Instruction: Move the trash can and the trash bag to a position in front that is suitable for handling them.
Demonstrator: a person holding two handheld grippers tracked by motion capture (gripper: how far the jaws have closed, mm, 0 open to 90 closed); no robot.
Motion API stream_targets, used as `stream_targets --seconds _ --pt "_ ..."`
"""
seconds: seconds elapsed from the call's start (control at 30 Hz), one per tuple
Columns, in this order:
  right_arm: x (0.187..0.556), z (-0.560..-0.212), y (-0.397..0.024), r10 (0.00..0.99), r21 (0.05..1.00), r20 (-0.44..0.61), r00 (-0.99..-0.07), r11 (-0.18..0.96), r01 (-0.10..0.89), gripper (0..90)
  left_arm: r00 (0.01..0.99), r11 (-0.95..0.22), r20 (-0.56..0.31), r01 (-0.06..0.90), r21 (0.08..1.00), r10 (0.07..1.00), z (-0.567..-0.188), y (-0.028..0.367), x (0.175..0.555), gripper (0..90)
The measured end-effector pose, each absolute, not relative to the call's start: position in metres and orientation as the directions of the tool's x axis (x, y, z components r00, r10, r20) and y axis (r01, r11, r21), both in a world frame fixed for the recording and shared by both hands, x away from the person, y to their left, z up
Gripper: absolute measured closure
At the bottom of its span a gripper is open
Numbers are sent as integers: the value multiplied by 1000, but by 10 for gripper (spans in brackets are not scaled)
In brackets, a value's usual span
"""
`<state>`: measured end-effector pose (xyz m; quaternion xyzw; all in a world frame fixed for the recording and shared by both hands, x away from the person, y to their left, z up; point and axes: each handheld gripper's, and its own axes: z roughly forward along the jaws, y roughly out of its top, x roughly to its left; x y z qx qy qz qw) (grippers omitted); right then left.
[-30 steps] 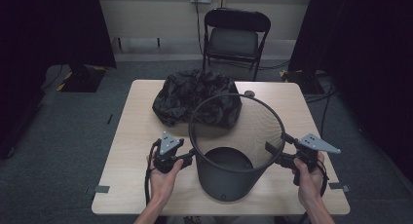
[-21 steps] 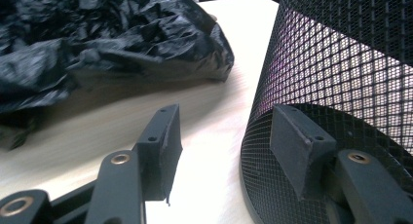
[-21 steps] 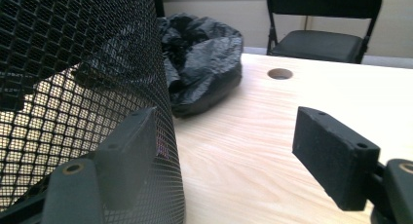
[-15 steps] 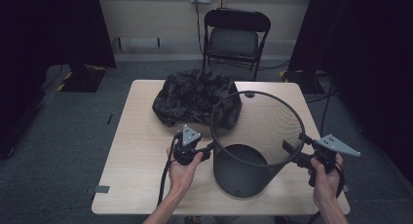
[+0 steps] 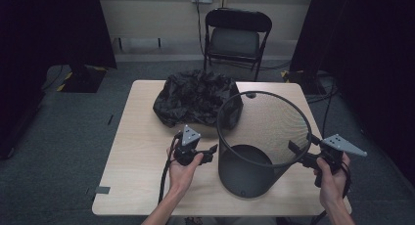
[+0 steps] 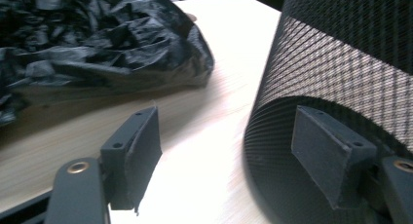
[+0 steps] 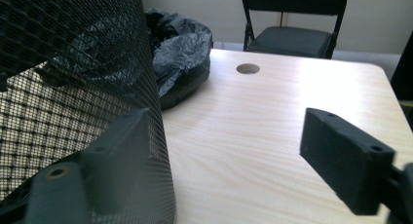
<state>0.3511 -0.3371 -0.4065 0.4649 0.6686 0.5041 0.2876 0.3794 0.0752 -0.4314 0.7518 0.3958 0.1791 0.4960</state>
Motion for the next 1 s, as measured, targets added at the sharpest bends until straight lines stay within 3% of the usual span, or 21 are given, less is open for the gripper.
stream_targets --seconds 0.3,0.57,0.73,0.83,1.0 --pt "344 -436 -336 900 897 57 -433 145 418 150 688 -253 -106 400 881 718 -437 95 377 199" --pt "346 -481 -339 889 796 79 -451 216 566 151 705 -292 -89 400 869 704 -440 101 387 196" --pt "353 -492 -337 887 752 28 -462 285 594 147 719 -337 -59 394 855 692 -441 101 402 186" --pt "353 -496 -335 882 736 16 -471 308 603 146 725 -309 -93 401 862 683 -436 105 413 170" --pt "353 -499 -336 886 732 -7 -464 321 602 139 720 -340 -41 376 862 693 -426 108 433 171"
